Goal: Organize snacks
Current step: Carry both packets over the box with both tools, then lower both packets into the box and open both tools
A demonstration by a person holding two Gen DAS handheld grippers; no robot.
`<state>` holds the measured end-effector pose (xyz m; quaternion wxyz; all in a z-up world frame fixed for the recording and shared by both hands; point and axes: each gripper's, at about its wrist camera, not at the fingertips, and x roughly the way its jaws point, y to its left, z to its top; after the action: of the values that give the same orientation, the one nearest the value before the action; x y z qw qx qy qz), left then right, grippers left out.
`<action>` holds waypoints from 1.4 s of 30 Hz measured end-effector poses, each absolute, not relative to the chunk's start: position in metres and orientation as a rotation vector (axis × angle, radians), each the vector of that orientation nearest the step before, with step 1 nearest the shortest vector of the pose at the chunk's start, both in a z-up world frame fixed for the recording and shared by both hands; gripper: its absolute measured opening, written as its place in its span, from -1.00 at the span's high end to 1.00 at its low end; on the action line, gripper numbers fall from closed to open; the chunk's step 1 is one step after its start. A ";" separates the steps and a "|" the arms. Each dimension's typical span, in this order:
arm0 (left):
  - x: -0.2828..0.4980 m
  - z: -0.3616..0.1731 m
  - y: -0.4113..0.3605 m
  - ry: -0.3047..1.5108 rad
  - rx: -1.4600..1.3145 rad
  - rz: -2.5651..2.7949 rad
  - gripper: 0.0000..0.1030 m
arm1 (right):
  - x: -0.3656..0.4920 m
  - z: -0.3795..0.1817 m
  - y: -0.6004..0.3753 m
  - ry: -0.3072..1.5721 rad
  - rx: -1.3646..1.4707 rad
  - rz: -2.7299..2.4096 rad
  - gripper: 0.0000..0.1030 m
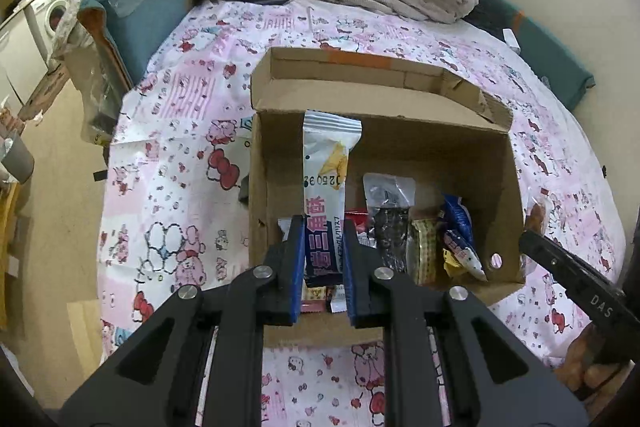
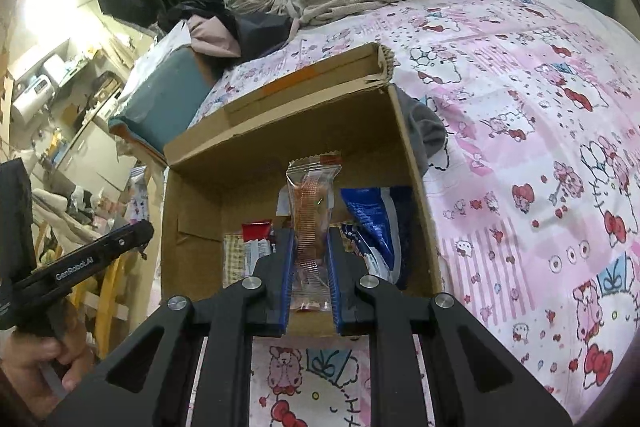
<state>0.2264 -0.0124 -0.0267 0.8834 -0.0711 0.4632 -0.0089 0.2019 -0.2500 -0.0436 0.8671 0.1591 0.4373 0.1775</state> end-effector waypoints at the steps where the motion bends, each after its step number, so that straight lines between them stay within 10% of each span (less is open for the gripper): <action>1: 0.229 -0.031 -0.012 0.975 -0.152 -0.020 0.73 | 0.204 -0.046 -0.247 0.921 0.326 0.376 0.68; 42: 0.242 -0.077 -0.029 1.027 -0.087 -0.045 0.58 | 0.217 -0.082 -0.231 1.069 0.345 0.399 0.56</action>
<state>0.2423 -0.0292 -0.0767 0.8698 -0.0417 0.4911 -0.0215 0.2173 -0.2309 -0.0815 0.8276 0.1622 0.5034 0.1880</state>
